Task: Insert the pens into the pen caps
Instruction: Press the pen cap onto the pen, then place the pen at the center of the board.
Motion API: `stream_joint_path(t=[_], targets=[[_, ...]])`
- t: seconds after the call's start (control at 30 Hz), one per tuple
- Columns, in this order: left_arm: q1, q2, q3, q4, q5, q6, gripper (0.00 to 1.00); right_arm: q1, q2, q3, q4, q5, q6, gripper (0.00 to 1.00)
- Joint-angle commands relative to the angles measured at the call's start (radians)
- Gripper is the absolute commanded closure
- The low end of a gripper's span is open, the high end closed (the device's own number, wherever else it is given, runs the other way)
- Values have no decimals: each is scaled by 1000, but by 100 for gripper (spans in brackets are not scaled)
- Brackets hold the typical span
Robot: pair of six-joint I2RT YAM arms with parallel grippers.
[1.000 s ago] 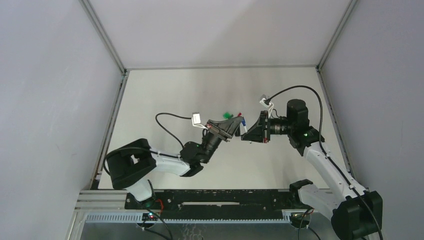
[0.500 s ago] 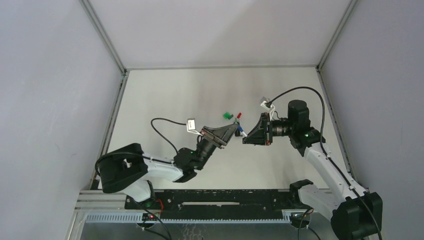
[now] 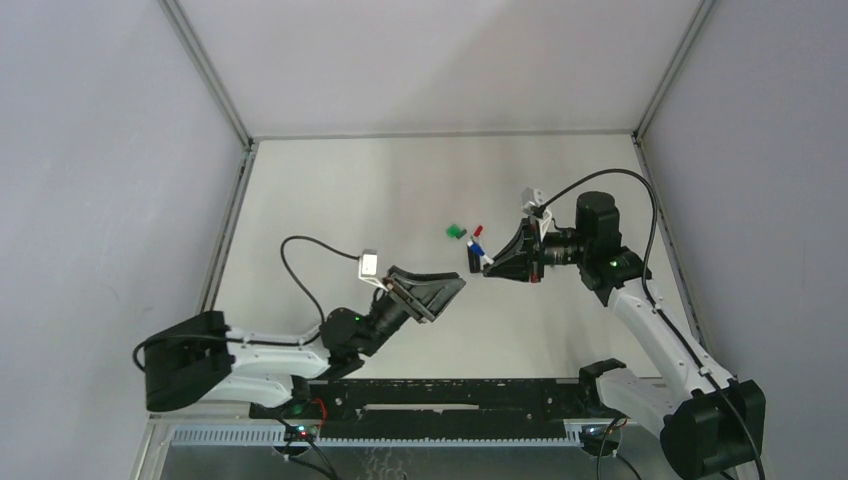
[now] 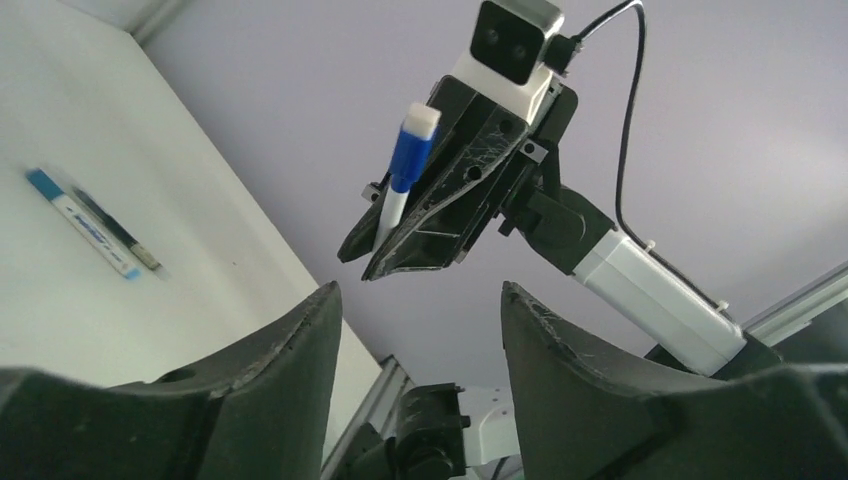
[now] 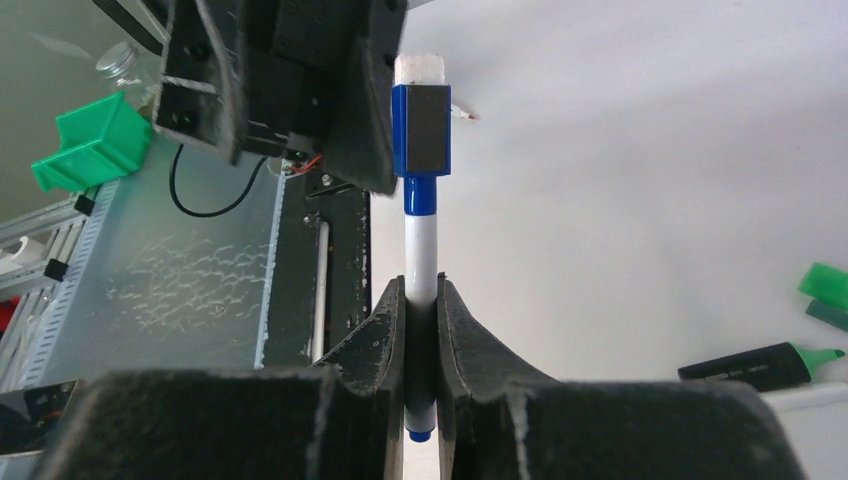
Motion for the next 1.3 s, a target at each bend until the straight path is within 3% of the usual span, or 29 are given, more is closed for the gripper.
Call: stream_joint_path(t=[0.0, 0.17, 0.37, 0.6, 0.83, 1.27], targets=[[5, -134, -65, -131, -32, 150, 35, -16, 12, 35, -20, 26, -62, 100], [5, -276, -98, -358, -98, 291, 27, -31, 52, 36, -9, 187, -41, 99], [5, -390, -133, -568, -197, 321, 24, -41, 183, 84, -64, 399, -44, 96], [7, -453, -230, -576, -273, 266, 21, -39, 319, 115, -67, 715, 5, 96], [8, -435, -230, -591, -282, 257, 20, -47, 462, 187, -122, 974, 43, 96], [8, -415, -219, -603, -278, 251, 20, -134, 618, 272, -231, 1073, 30, 93]])
